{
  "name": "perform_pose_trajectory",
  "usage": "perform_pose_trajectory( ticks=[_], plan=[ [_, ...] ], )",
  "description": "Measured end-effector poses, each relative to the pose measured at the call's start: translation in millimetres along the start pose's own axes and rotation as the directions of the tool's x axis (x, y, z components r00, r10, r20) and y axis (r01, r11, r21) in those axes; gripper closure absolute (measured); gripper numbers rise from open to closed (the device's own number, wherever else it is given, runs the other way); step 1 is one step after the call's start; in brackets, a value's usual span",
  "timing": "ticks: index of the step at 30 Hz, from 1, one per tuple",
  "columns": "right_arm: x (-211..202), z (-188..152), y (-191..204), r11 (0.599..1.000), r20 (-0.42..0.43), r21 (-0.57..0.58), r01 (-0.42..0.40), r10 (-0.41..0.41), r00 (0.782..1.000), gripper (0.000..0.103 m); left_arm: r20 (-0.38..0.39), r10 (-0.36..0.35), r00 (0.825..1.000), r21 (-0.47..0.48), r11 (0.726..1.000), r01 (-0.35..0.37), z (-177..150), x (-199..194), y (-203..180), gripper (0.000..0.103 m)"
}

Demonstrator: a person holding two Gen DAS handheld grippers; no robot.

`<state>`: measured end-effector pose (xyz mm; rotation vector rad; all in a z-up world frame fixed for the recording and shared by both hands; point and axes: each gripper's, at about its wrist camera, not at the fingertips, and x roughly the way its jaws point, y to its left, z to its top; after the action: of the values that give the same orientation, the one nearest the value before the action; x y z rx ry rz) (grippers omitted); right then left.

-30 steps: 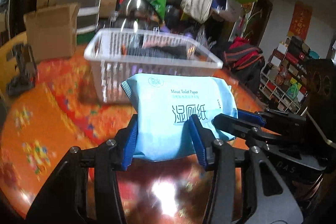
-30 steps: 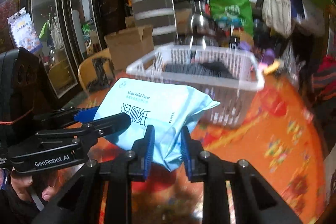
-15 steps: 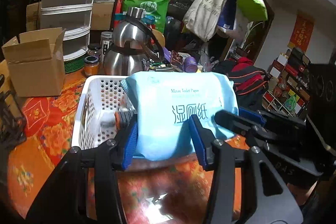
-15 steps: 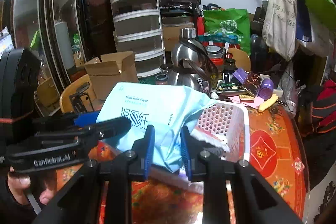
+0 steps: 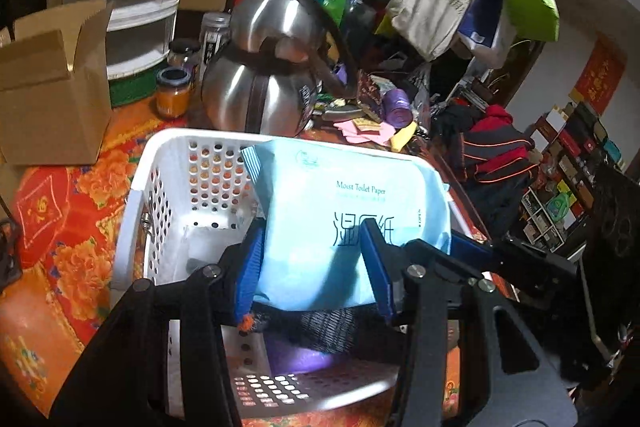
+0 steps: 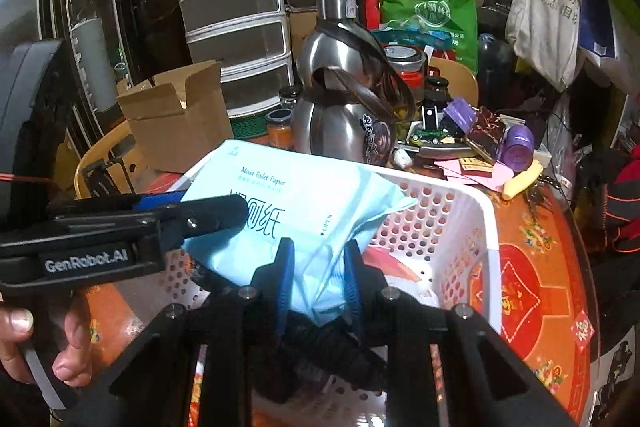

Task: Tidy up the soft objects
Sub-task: 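Lift the blue pack and lower it into the basket, then release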

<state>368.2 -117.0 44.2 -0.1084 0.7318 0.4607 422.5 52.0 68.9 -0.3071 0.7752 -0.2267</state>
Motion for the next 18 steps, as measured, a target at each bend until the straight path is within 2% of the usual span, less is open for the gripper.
perform_pose_trajectory(
  ticks=[5,7,9,11,12,18],
  plan=[
    [6.9,-6.5,-6.2,0.999,-0.026,0.002,0.044,-0.044,0.999,0.072,-0.038,0.007,0.999,-0.032,0.999,-0.009,-5.6,21.1,11.3,0.056],
    [2.1,-10.4,-10.7,0.998,-0.022,0.025,0.055,-0.054,0.998,0.058,-0.037,0.019,0.999,-0.031,0.999,-0.02,-8.8,23.8,15.0,0.053],
    [-7.5,-13.6,-18.1,0.996,0.006,0.058,0.067,-0.068,0.998,0.036,-0.023,0.03,0.999,-0.016,0.999,-0.03,-10.8,19.7,17.0,0.044],
    [-14.2,-14.8,-22.6,0.995,0.019,0.07,0.076,-0.078,0.997,0.024,-0.016,0.052,0.998,-0.013,0.999,-0.053,-12.5,14.1,19.4,0.037],
    [-16.5,-15.6,-24.4,0.994,0.019,0.072,0.078,-0.079,0.997,0.021,-0.01,0.067,0.998,-0.014,0.998,-0.068,-13.7,10.2,21.1,0.036],
    [-25.4,-22.7,-29.1,0.992,-0.002,0.083,0.096,-0.096,0.995,0.019,0.002,0.159,0.987,0.024,0.987,-0.159,-21.3,-4.9,23.1,0.033]
  ],
)
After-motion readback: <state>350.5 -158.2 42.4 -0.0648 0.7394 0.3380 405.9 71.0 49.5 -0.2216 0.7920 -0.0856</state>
